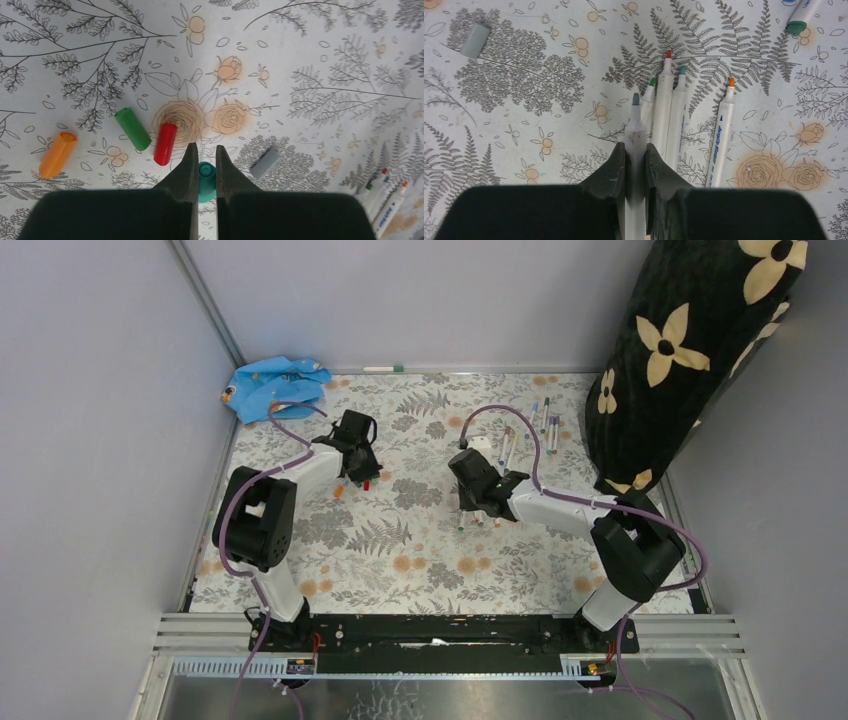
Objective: Open the pen caps
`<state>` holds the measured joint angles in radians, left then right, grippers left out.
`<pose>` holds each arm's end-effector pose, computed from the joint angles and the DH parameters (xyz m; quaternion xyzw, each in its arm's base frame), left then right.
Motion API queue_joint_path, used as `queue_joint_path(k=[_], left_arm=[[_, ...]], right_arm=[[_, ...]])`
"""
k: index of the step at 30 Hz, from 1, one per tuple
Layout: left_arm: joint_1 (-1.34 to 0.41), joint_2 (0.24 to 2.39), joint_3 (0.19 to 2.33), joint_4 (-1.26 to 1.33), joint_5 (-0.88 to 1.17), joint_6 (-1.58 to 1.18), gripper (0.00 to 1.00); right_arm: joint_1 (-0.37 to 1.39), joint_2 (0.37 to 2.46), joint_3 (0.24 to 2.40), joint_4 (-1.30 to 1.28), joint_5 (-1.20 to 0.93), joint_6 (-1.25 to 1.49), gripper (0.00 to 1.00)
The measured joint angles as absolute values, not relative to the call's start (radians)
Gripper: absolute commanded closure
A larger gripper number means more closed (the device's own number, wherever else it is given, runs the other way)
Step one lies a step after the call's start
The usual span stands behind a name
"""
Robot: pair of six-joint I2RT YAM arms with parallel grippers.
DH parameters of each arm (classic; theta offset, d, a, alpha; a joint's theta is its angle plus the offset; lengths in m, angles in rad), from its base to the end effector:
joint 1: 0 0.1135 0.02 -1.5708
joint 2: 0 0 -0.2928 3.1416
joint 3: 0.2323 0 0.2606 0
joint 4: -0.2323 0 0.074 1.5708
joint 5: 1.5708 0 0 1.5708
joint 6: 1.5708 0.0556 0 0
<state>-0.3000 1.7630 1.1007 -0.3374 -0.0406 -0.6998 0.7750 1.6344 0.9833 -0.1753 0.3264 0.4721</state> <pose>0.3664 -0.1110 0.1833 -0.1961 0.9391 -0.1179 0.2565 0.2715 0.2409 0.2066 -0.0803 0.9175 0.0867 0.3797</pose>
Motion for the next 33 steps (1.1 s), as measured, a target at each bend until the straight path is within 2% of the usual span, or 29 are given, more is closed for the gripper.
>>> queue_joint_path(k=[6,9,20,26,29,33], left_arm=[[-0.302,1.787,1.091,-0.337,-0.065,-0.688,0.70],[-0.306,1.790,1.089,-0.337,-0.073,-0.685,0.65],[-0.315,1.790,1.076,-0.336,-0.078,-0.687,0.57],[-0.320,1.773,1.073,-0.337,-0.078,-0.693,0.53],[-0.321,1.734,1.069,-0.337,-0.078,-0.698,0.52],[-0.326,1.685,1.069,-0.336,-0.078,-0.703,0.52]], right_arm=[[0.759,1.651,0.968,-0.175,0.351,0.472,0.98],[0.755,1.663,0.958,-0.175,0.355,0.472,0.94],[0.750,1.692,0.943,-0.166,0.355,0.472,0.92],[0.750,1.703,0.944,-0.166,0.354,0.472,0.76],[0.750,1.710,0.944,-0.167,0.352,0.473,0.75],[0.749,1.710,0.945,-0.166,0.349,0.473,0.67]])
